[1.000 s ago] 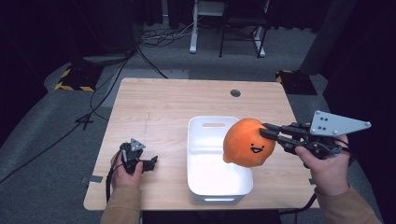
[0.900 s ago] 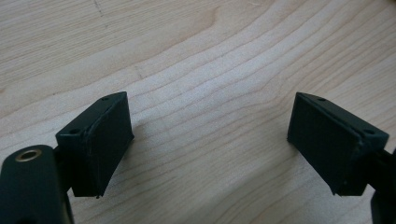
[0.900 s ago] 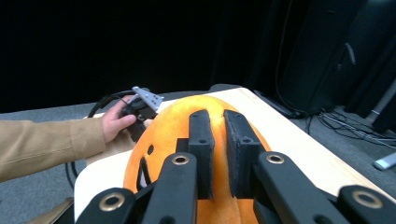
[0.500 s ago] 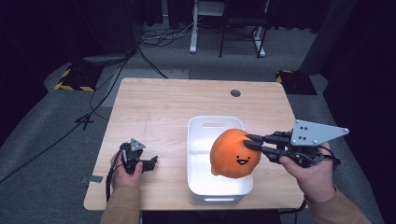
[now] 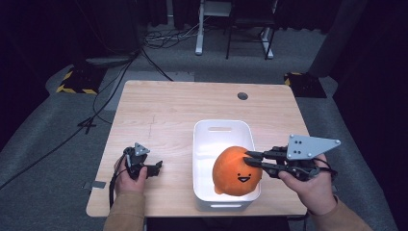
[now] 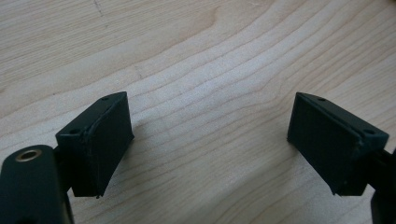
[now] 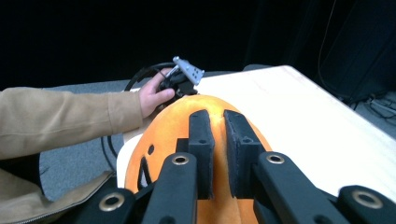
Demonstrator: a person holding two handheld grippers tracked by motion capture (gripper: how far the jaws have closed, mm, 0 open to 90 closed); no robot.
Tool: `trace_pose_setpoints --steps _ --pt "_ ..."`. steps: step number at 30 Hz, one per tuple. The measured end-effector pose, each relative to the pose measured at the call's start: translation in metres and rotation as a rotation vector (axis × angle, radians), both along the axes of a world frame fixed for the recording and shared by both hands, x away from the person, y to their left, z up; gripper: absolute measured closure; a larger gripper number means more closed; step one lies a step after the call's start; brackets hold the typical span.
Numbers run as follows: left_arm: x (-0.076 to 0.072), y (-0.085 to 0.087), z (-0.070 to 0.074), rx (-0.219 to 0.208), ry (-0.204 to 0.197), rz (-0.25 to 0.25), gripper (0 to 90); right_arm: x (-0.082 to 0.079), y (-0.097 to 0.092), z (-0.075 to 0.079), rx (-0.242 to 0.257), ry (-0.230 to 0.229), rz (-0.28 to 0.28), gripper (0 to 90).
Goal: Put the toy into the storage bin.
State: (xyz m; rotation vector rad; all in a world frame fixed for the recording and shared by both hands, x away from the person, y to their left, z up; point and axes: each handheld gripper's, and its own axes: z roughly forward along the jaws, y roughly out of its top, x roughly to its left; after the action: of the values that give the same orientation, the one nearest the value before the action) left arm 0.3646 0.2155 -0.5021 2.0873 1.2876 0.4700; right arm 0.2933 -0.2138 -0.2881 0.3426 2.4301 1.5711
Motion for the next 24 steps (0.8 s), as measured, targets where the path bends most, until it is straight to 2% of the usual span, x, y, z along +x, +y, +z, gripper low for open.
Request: trace_pose_setpoints --steps 11,24 --pt "0.000 0.000 0.000 0.000 0.000 0.000 14.3 0.000 0.001 -0.025 -0.036 0.057 0.014 82.4" --pt "0.000 0.000 0.000 0.000 0.000 0.000 14.3 0.003 0.002 -0.054 -0.076 0.112 -0.001 82.1"
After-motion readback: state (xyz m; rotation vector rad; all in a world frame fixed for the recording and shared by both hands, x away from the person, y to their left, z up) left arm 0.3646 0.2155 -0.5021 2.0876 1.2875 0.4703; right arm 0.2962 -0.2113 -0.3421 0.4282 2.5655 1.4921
